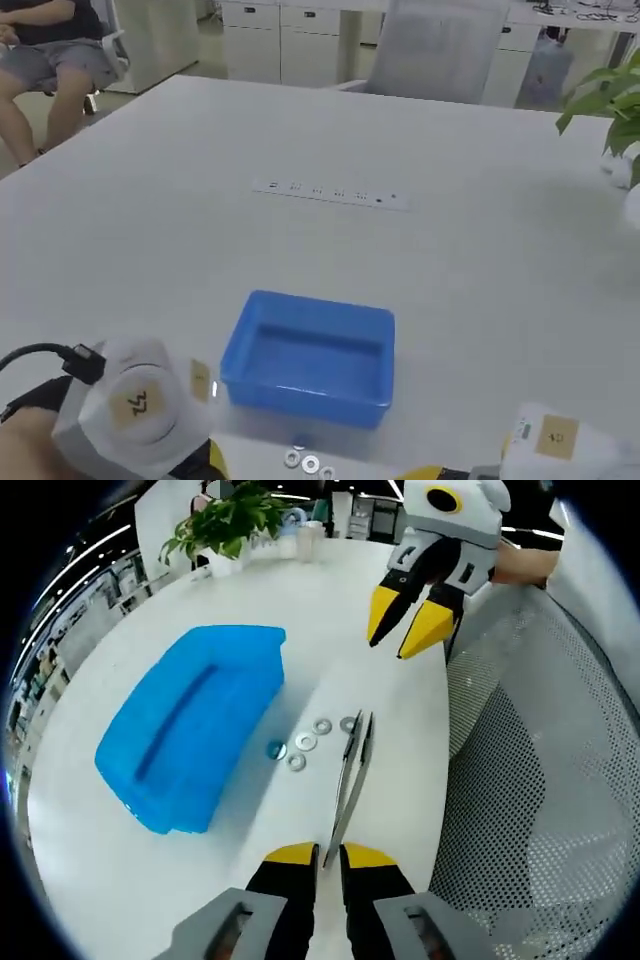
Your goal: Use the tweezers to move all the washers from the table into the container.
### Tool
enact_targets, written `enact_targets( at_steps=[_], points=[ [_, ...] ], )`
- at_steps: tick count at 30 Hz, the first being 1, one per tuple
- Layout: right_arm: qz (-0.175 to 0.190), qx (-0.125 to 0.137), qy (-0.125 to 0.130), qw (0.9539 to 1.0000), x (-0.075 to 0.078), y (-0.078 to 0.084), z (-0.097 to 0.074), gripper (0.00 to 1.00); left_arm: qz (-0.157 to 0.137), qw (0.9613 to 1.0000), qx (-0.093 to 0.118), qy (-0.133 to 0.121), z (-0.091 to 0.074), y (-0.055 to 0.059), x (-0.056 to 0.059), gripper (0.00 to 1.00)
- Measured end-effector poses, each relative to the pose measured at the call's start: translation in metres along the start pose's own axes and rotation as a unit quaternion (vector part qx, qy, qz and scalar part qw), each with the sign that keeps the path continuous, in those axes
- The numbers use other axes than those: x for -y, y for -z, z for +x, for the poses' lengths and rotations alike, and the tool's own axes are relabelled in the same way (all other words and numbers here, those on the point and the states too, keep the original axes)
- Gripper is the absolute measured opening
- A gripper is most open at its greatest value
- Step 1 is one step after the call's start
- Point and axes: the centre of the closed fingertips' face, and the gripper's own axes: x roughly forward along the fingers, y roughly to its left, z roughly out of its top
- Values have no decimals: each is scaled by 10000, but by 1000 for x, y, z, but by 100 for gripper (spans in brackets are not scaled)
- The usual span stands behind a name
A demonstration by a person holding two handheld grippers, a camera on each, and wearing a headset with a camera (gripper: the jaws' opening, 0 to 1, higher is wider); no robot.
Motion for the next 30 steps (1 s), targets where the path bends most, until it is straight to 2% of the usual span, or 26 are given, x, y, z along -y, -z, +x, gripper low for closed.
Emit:
enact_targets(
  at_steps=[1, 3, 5, 8, 11, 12, 14, 16, 19, 21, 24, 30],
  points=[
    [-6, -10, 7, 10000, 0, 0, 0, 10, 291, 9995, -82, -53, 0, 0, -1, 3],
    [-43, -50, -7, 10000, 0, 2, 2, 12, 565, 9980, -224, -170, 1, 0, -3, 0],
    [-97, -71, 5, 9999, 0, 2, 3, 12, 859, 9957, -328, -123, 2, 1, -2, 0],
    [-184, -102, -5, 9998, 0, 2, 3, 12, 1012, 9941, -374, -142, 2, 0, 1, 0],
    [-264, -162, -19, 9995, -1, 4, 4, 12, 1215, 9923, -236, -55, -1, -5, 9, 0],
    [-283, -180, -23, 9994, -1, 5, 5, 13, 1227, 9921, -217, -120, -4, -6, 10, 0],
    [-293, -194, -18, 9994, -2, 7, 6, 16, 1172, 9928, -181, -171, -9, -8, 13, 0],
    [-283, -204, -11, 9994, -2, 8, 7, 20, 1127, 9933, -29, -238, -16, -14, 16, 0],
    [-327, -215, -45, 9992, -4, 8, 9, 19, 1131, 9931, 113, -297, -28, -22, 21, 0],
    [-395, -213, -72, 9990, -6, 7, 9, 19, 1163, 9925, 215, -322, -37, -30, 25, 0],
    [-493, -200, -124, 9985, -9, 6, 10, 18, 1131, 9920, 476, -306, -48, -48, 33, 0],
    [-700, -180, -271, 9970, -17, 5, 12, 16, 1164, 9898, 783, -259, -59, -79, 47, 0]
  ],
)
